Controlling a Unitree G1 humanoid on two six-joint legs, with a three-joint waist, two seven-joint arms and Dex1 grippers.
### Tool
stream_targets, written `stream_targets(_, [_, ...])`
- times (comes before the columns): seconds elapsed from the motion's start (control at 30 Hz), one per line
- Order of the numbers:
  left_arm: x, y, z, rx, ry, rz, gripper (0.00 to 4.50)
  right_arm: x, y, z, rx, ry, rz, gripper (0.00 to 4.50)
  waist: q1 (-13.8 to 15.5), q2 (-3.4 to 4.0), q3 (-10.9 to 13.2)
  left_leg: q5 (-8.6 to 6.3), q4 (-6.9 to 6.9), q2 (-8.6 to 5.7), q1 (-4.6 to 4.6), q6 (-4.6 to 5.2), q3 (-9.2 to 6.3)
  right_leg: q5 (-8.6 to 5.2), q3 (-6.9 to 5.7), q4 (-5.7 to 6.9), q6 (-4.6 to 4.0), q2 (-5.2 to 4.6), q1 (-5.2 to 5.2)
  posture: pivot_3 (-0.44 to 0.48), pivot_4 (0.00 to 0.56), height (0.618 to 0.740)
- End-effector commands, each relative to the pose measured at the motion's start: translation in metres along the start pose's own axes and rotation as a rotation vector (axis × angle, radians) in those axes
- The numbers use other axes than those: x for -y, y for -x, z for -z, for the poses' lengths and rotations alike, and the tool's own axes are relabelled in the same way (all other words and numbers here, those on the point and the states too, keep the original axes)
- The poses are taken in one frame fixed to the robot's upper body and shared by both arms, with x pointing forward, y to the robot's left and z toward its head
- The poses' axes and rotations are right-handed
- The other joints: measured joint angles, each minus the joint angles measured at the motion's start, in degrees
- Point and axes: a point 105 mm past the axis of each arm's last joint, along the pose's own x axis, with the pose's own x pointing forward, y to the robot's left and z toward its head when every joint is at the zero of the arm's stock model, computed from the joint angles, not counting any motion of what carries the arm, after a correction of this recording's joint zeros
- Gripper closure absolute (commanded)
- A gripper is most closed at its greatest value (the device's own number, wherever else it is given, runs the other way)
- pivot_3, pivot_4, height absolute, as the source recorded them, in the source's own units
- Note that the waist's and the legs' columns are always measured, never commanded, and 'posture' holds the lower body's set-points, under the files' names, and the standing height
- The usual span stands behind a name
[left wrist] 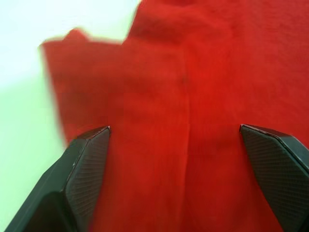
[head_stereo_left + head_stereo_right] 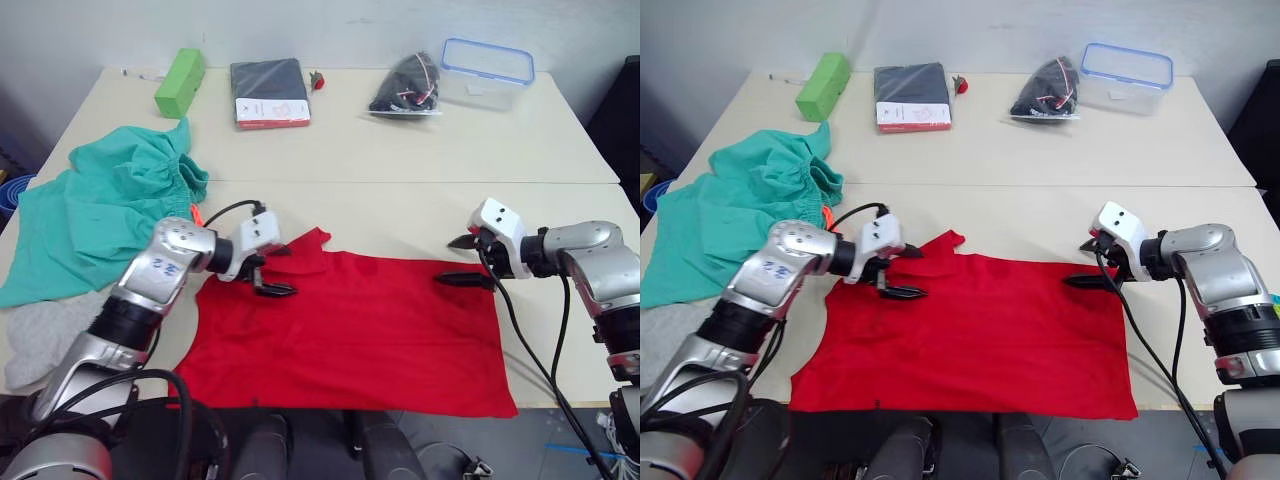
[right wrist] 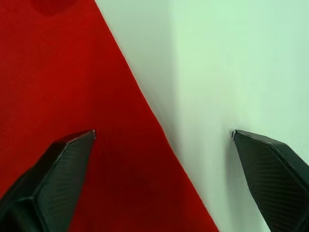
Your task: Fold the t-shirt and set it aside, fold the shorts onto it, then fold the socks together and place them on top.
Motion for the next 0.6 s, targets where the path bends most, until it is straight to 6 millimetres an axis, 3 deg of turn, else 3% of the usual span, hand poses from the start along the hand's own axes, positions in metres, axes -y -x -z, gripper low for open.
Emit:
stream_targets(0.03, [-0.009,-0.013,-0.011,0.002,-0.081,-0.023,0.00,0.007,0.014,-0.006,0.020,-0.034,0.027,0.04,-0.01,0.00,0.00,0.08,0.01,-0.15,0.11,0.06,0.02,0.00,0.02,0.03,0.00,-0.11,0.07,0.000,0.150,0.740])
stream_targets(0.2, [-0.013,-0.023,-0.008,-0.029,-0.117,-0.029,0.00,0.006,0.022,0.001,0.003,-0.103,0.020,0.04,-0.16,-0.01,0.00,0.47,0.00,-0.59,0.27,0.63,0.09,0.38,0.18,0.29,0.16,-0.45,0.16,0.000,0.150,0.740])
stream_targets(0.3, [-0.016,-0.022,-0.005,-0.039,-0.121,-0.036,0.58,0.005,0.021,0.007,-0.018,-0.117,0.020,0.00,-0.18,-0.02,0.01,0.60,-0.01,-0.63,0.55,0.65,0.06,0.56,0.17,0.21,0.20,-0.46,0.46,0.000,0.150,0.740])
stream_targets(0.4, [-0.018,-0.021,-0.004,-0.032,-0.110,-0.040,1.53,0.004,0.018,0.013,-0.026,-0.143,0.021,0.00,-0.23,-0.02,0.01,0.56,-0.23,-0.59,1.34,0.71,0.04,0.56,0.14,-0.05,0.20,-0.44,1.34,0.000,0.150,0.740])
stream_targets(0.6, [-0.018,-0.019,-0.005,-0.016,-0.087,-0.038,3.44,0.003,0.018,0.016,-0.014,-0.187,0.019,0.00,-0.15,-0.02,0.01,0.55,-0.21,-0.59,1.33,0.72,0.00,0.56,0.10,-0.08,0.21,-0.48,1.36,0.000,0.150,0.740])
